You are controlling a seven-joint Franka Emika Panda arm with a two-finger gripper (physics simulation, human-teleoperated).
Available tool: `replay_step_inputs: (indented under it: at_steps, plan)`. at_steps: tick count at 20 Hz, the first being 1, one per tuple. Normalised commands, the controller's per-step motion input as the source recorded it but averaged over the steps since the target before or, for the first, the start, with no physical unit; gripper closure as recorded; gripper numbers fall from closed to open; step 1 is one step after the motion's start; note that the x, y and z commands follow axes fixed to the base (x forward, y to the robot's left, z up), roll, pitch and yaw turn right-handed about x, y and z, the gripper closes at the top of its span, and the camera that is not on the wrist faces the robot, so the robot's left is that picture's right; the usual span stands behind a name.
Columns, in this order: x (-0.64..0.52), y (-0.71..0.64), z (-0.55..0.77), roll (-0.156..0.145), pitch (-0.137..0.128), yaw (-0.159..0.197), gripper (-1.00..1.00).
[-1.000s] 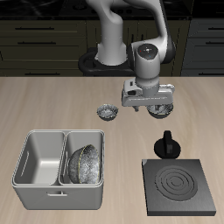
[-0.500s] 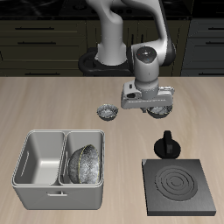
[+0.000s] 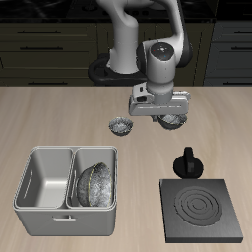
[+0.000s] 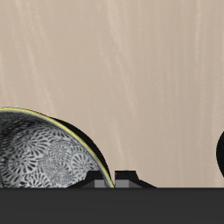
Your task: Turn off the stove and place the largest bowl in the left side of the drainer and the medium bowl in the right side
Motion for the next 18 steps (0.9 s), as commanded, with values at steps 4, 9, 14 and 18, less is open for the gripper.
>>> replay_step_inputs:
  at_steps: [4,9,14,18]
  plan:
    - [0.29,-0.55,0.31,-0.071,0.062,0.038,1.00]
    - [0.12,-0.40,0.40,-0.033,-0.032,0.068,1.00]
    - [0.12,-0.40,0.32,-0.032,0.001,-0.002,1.00]
    - [0.24,-0.54,0.37,-0.040,0.005,0.006,1.00]
